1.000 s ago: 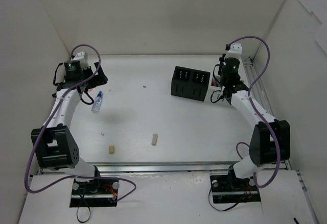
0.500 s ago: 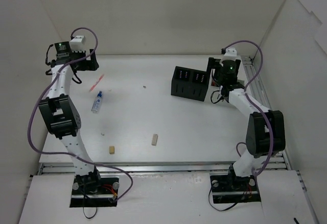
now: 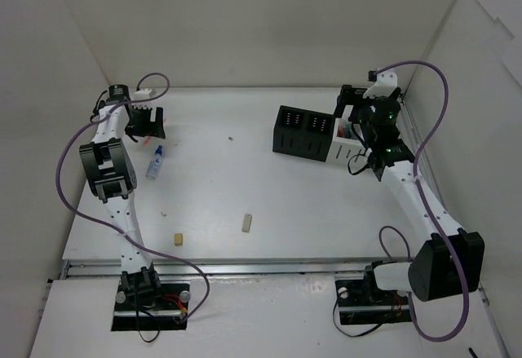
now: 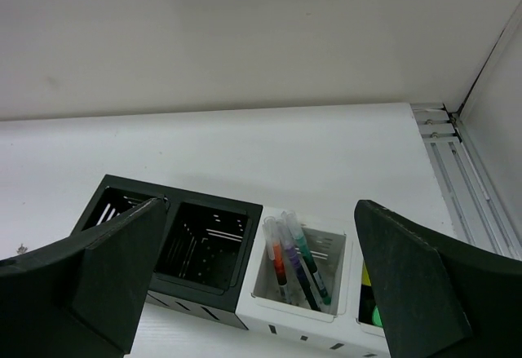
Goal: Sort the stationery into containers
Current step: Pick up the pen from the corner of the board.
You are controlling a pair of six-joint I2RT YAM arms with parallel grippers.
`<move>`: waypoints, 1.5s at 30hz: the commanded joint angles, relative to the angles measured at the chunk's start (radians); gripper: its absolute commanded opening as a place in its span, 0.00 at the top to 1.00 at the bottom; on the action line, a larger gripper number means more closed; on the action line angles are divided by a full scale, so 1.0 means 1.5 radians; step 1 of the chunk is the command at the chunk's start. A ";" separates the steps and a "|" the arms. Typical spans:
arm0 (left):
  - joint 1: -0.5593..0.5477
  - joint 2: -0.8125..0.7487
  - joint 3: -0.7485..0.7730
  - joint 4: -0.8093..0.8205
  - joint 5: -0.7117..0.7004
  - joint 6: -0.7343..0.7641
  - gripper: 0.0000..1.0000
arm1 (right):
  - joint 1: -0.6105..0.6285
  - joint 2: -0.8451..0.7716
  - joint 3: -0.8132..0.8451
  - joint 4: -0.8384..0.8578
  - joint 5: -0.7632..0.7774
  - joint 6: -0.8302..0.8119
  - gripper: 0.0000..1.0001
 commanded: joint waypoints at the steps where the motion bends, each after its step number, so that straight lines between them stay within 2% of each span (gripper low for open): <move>1: -0.012 0.010 0.049 -0.047 -0.074 0.019 0.24 | 0.002 -0.015 -0.014 0.020 0.008 0.002 0.02; 2: -0.012 0.022 0.079 -0.083 -0.082 0.026 0.29 | 0.001 -0.018 -0.016 0.017 0.009 0.005 0.02; 5: -0.024 0.044 0.089 -0.101 -0.125 0.034 0.37 | -0.001 -0.031 -0.024 0.014 0.014 0.007 0.02; 7: -0.024 0.059 0.098 -0.115 -0.140 0.036 0.56 | 0.002 -0.036 -0.027 0.014 0.023 0.007 0.02; 10: -0.039 0.065 0.102 -0.125 -0.156 0.044 0.73 | 0.002 -0.047 -0.037 0.016 0.029 0.011 0.02; 12: -0.046 0.066 0.099 -0.126 -0.166 0.053 0.78 | -0.002 -0.053 -0.042 0.014 0.029 0.013 0.02; 13: -0.053 0.065 0.100 -0.126 -0.172 0.056 0.91 | 0.002 -0.056 -0.043 0.013 0.027 0.015 0.02; 14: -0.053 0.064 0.098 -0.124 -0.178 0.059 0.97 | 0.000 -0.061 -0.046 0.012 0.025 0.019 0.02; 15: -0.063 0.060 0.089 -0.118 -0.190 0.063 1.00 | 0.001 -0.065 -0.046 0.008 0.021 0.021 0.02; 20: -0.083 -0.020 0.034 -0.054 -0.170 0.056 1.00 | 0.003 -0.091 -0.051 -0.012 -0.037 0.035 0.02; 24: -0.095 -0.127 -0.012 0.013 -0.075 0.023 1.00 | 0.025 -0.098 -0.060 0.002 -0.118 0.064 0.02; 27: -0.117 -0.241 -0.105 0.107 -0.013 -0.003 1.00 | 0.068 -0.084 -0.062 0.027 -0.192 0.107 0.02; 31: -0.167 -0.366 -0.221 0.196 0.027 -0.042 1.00 | 0.120 -0.037 -0.067 0.087 -0.227 0.185 0.02; 33: -0.203 -0.433 -0.298 0.249 0.037 -0.075 1.00 | 0.151 -0.018 -0.061 0.123 -0.226 0.233 0.02; 37: -0.265 -0.551 -0.468 0.368 0.072 -0.136 1.00 | 0.214 0.037 -0.033 0.161 -0.214 0.254 0.02; 43: -0.356 -0.647 -0.586 0.423 0.052 -0.195 1.00 | 0.293 0.064 -0.023 0.212 -0.169 0.272 0.02; 45: -0.384 -0.668 -0.612 0.441 0.051 -0.204 1.00 | 0.316 0.072 -0.032 0.217 -0.116 0.294 0.02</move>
